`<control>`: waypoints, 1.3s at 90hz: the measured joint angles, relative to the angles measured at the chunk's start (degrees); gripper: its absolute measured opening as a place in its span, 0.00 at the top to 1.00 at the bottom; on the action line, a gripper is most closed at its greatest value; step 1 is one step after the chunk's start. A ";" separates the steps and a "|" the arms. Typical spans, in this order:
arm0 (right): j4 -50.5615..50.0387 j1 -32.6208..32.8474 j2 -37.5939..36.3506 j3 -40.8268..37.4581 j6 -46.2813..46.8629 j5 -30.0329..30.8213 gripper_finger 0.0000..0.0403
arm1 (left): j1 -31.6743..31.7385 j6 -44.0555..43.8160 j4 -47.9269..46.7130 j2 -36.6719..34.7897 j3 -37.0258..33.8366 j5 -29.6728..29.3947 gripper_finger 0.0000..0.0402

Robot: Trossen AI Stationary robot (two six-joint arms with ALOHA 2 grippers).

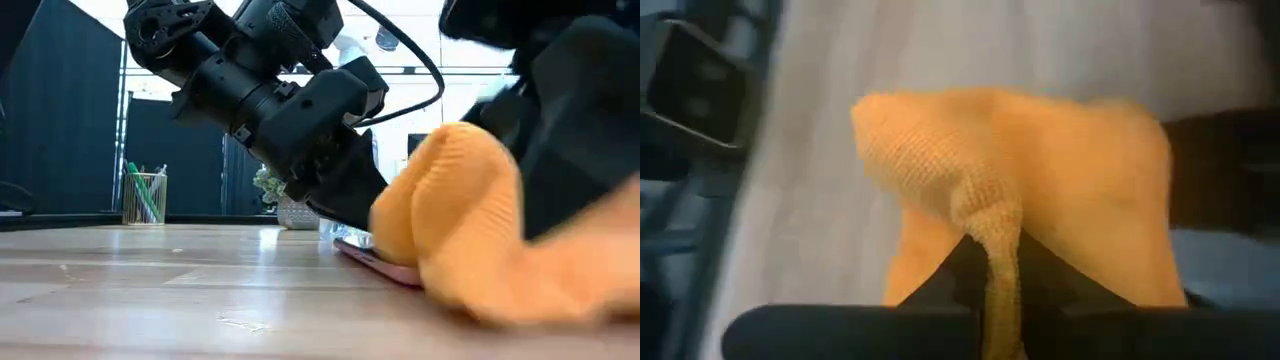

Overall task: Apply microfiber cloth
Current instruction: Wipe the cellphone with the microfiber cloth

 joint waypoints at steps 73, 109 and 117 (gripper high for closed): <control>4.02 0.55 -0.57 -1.72 4.29 -1.18 0.99 | 0.11 0.17 0.12 0.00 -0.02 0.14 0.69; 7.09 -4.70 5.26 -1.36 2.38 1.00 0.99 | 0.13 0.00 0.21 0.00 -0.04 0.39 0.69; 9.08 -2.27 5.84 -1.27 4.30 -0.15 0.99 | 0.13 0.04 0.23 0.00 -0.04 0.44 0.69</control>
